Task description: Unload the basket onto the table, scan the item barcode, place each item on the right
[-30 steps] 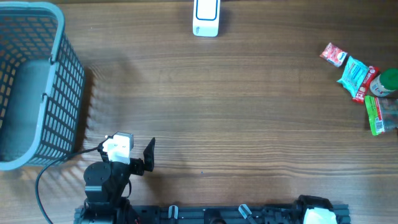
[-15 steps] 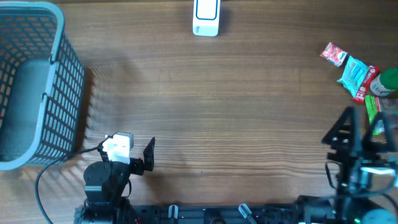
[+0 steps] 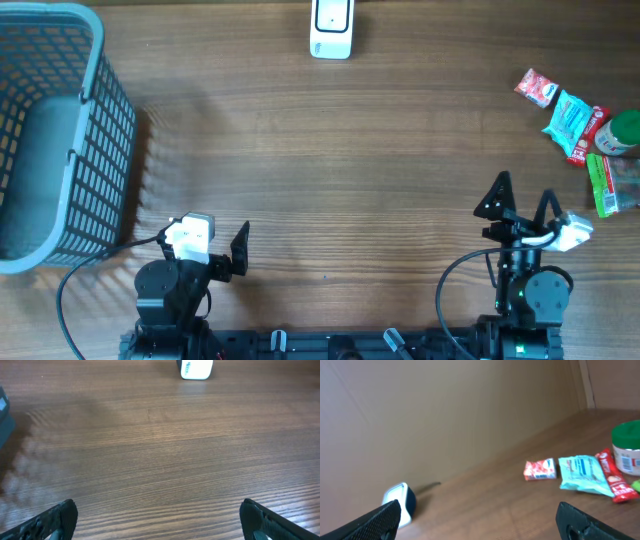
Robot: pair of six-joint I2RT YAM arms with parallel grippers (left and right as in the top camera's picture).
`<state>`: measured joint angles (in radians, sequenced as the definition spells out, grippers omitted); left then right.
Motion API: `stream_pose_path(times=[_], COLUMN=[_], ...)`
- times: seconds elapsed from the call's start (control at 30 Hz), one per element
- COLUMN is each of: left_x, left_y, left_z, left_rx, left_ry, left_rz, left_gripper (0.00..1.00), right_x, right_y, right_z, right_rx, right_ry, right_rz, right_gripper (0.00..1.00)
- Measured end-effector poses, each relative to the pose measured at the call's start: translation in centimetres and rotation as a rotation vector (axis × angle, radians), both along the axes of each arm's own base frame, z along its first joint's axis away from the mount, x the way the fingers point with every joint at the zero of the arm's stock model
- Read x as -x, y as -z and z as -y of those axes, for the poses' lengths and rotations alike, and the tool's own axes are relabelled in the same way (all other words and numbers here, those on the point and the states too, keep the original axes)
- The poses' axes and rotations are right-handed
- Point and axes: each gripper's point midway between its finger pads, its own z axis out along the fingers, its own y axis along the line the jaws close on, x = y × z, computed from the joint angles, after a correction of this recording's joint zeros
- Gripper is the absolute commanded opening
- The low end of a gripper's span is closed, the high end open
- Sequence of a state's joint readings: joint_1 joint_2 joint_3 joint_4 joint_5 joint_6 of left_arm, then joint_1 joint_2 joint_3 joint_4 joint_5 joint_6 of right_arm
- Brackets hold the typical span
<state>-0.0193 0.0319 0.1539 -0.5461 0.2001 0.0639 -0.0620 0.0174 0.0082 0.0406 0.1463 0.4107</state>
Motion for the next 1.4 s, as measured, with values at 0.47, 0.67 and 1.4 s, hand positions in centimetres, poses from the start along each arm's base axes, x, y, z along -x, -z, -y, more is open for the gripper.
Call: stream_pose_path(times=[0.47,0.67,1.4], left_x=[0.0,0.0,-3.3], left_y=[0.0,0.0,-4.6], left_z=[0.0,0.0,-2.0], left_rx=[0.0,0.0,0.039], left_ry=[0.0,0.0,-0.137], left_rz=[0.0,0.0,0.329], left_gripper=[1.0,1.0,1.0], right_x=[-0.1,-0.1,-0.1], right_y=[0.8,0.8,0.7], right_z=[-0.7,-0.7,-0.7], right_rx=[0.151,0.151,0.152], right_ry=[-0.039,-0.039,-0.04], right_rz=[-0.058,-0.058,-0.057], right_gripper=[1.0,1.0,1.0])
